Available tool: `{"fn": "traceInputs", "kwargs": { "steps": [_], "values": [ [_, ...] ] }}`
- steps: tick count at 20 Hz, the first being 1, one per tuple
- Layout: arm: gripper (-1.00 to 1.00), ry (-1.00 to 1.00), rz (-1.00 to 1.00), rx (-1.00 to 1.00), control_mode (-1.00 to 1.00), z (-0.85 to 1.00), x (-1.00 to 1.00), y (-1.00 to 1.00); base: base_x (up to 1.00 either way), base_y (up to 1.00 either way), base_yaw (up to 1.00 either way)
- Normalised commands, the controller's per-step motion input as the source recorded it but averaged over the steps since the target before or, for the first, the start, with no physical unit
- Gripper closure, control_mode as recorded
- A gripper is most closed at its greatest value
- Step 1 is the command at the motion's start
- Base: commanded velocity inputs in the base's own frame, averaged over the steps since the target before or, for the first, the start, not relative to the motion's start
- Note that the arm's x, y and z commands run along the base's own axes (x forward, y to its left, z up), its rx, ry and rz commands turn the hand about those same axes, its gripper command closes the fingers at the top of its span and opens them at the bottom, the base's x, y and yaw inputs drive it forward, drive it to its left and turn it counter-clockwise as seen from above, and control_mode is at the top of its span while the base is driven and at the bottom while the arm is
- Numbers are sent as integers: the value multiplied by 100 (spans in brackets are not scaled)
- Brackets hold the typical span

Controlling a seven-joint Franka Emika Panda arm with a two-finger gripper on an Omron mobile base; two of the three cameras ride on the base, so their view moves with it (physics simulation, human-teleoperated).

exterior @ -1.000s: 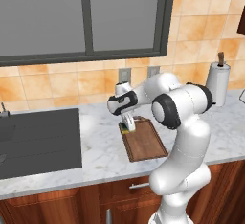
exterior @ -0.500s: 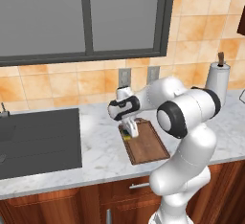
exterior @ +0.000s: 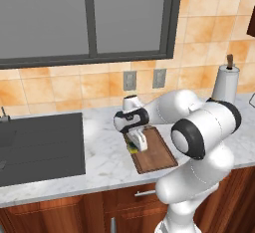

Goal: Pick up the sponge from the counter and clean the cutting board by briefly scrubbing or pressing down on the cutting board. Once finished, release the sponge.

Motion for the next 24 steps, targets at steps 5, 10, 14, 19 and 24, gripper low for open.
{"fn": "traceInputs", "kwargs": {
  "steps": [5,10,14,19,24],
  "values": [
    [100,0,3,11,-100,-35,-94,-2,0,0,0],
    [100,1,1,14,-100,-35,-92,-7,0,0,0],
    [100,7,1,12,-100,-37,-84,-9,0,0,0],
    [100,8,2,6,-100,-44,-82,-14,0,0,0],
    [100,6,1,2,-100,-39,-82,-21,0,0,0]
  ]
}}
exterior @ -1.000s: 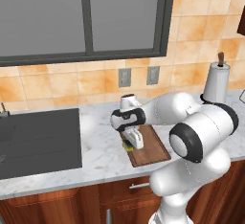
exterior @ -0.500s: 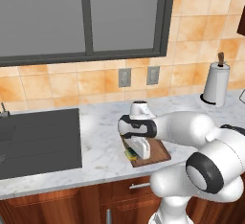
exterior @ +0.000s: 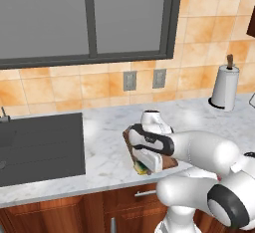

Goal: Pick up the sponge from the counter and clean the cutting board by briefly scrubbing or pressing down on the cutting board. Once finished, release the sponge.

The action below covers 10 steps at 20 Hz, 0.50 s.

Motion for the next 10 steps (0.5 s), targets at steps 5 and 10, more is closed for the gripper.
{"fn": "traceInputs", "kwargs": {
  "steps": [5,10],
  "values": [
    [100,0,0,0,-100,-2,-51,-51,0,0,0],
    [100,0,-6,0,-100,22,0,-72,0,0,0]
  ]
}}
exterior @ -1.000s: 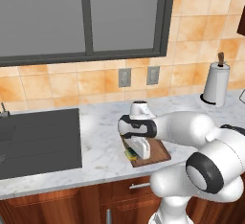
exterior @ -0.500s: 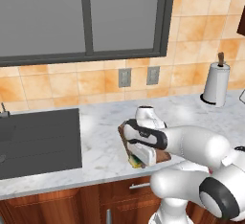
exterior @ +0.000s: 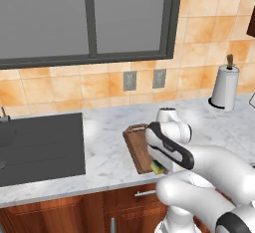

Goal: Pick up the sponge from the counter and clean the cutting board by briefly scrubbing or pressing down on the cutting board. Once finished, release the sponge.

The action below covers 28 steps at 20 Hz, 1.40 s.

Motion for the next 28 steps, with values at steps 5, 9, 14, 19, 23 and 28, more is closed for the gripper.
{"fn": "traceInputs", "kwargs": {
  "steps": [5,9,14,19,23,28],
  "values": [
    [100,0,-7,0,-100,16,10,-79,0,0,0],
    [100,4,-9,0,-100,6,24,-80,0,0,0],
    [100,9,-7,0,-100,1,41,-74,0,0,0],
    [100,9,-5,0,-100,0,67,-51,0,0,0],
    [100,7,-4,0,-100,0,83,-10,0,0,0],
    [100,10,-1,0,-100,0,73,0,0,0,0]
  ]
}}
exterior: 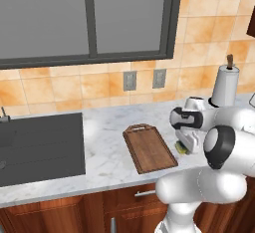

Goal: Pick up the sponge from the counter and clean the cutting board by briefly scrubbing or pressing down on the cutting board. Once finished, release the sponge.

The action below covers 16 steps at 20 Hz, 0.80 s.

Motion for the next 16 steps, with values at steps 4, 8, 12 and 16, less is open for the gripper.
{"fn": "traceInputs", "kwargs": {
  "steps": [4,8,12,16],
  "values": [
    [100,14,-2,0,-100,-2,50,-6,0,0,0],
    [-100,11,-3,0,-100,-16,33,-20,0,0,0],
    [-100,3,-4,0,-100,-16,14,-17,0,0,0],
    [-100,-4,-2,0,-100,-4,0,-7,0,0,0]
  ]
}}
